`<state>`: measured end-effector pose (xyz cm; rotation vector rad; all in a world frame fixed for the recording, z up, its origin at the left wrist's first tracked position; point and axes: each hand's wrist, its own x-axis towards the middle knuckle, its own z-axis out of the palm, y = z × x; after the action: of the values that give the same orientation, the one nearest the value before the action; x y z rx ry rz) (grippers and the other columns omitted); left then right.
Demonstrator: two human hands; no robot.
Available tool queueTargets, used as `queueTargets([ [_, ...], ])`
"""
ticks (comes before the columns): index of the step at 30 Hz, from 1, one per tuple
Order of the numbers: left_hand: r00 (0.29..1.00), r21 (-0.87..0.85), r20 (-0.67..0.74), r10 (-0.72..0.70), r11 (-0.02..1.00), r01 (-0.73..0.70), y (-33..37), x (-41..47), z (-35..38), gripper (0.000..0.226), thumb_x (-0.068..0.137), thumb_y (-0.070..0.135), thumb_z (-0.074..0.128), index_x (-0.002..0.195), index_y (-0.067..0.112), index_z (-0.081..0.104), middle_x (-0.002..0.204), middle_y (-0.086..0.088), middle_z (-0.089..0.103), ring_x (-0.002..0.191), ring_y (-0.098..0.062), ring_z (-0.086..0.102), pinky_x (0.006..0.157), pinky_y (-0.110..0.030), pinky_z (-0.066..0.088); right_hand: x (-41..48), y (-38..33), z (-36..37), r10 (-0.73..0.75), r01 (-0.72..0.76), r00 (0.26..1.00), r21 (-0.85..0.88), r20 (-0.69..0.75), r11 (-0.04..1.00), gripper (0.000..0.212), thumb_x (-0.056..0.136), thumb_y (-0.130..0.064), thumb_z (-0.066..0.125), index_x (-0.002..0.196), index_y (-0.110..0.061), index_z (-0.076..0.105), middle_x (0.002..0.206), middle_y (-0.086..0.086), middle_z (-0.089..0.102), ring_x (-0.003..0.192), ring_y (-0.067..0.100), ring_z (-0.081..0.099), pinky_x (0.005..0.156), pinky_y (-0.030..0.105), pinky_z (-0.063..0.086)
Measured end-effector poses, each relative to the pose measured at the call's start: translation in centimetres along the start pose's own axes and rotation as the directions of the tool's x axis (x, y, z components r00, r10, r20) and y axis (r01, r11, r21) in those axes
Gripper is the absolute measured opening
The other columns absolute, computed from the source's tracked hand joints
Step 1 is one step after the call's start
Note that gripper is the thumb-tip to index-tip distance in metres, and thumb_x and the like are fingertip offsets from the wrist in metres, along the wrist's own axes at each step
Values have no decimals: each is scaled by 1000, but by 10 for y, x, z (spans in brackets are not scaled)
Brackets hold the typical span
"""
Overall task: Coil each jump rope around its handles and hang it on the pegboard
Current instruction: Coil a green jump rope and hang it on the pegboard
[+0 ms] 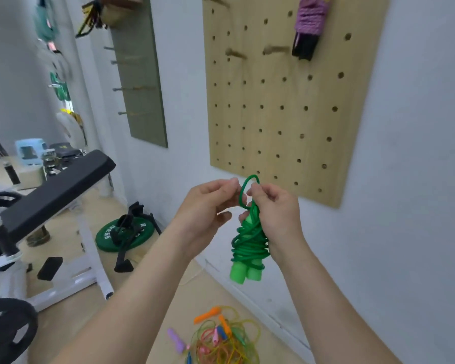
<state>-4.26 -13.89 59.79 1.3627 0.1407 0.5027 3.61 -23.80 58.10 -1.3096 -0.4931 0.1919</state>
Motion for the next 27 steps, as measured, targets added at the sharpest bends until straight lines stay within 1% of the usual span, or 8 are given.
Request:
queueTargets([
  [3,996,23,88,30,999,-32,13,-3,20,11,90,23,59,82,15,62,55,1,44,58,-17,45,62,-27,34,-1,-10,-8,-213,193,977,-314,-30,930,23,98,-19,54,78,-8,60,64,10,62,49,22,60,54,35,49],
  [6,993,307,109,38,949,-70,30,-7,37,5,96,12,52,96,15,56,49,2,40,52,-17,42,51,-22,30,-1,-14,-19,-509,377,861,-656,-14,655,24,98,-18,43,76,-10,47,59,0,48,56,25,45,54,38,36],
  [10,983,610,155,99,773,-175,44,-8,58,7,93,18,53,96,23,54,47,6,51,46,-9,44,41,-12,32,-3,-20,-22,-651,453,759,-727,10,517,6,82,-15,37,76,-17,38,62,-2,47,52,26,42,47,36,34],
  [13,982,600,141,123,779,-184,55,-4,58,9,93,20,56,92,13,62,49,5,52,50,-10,46,46,-15,33,3,-36,-24,-520,410,854,-642,21,648,20,88,-13,41,69,-18,38,58,-4,46,53,18,40,50,36,32],
  [16,990,458,90,112,878,-141,65,10,43,15,90,19,62,88,5,68,56,4,54,57,-12,47,54,-21,36,16,-68,-37,-102,139,979,-210,176,968,22,99,-15,53,77,-10,58,70,-2,64,67,15,58,62,32,48],
  [19,993,217,48,112,969,-119,69,33,32,13,91,16,62,83,9,70,58,-1,51,59,-16,44,56,-24,37,32,-84,-47,12,-112,897,201,442,973,19,100,-10,50,84,-6,60,80,6,67,82,19,65,81,37,54],
  [22,987,284,13,159,946,-156,72,63,37,14,95,19,58,84,13,63,59,1,48,52,-12,43,48,-19,34,54,-87,-39,-12,-147,886,304,464,941,21,100,-12,46,80,-10,53,64,3,51,67,17,56,71,30,48],
  [27,849,765,115,516,499,-407,78,125,54,18,98,29,46,81,25,50,50,9,50,41,-2,43,49,-22,36,111,-88,-5,-86,70,985,107,152,992,18,104,-19,44,92,-10,55,48,-3,40,48,12,43,55,24,42],
])
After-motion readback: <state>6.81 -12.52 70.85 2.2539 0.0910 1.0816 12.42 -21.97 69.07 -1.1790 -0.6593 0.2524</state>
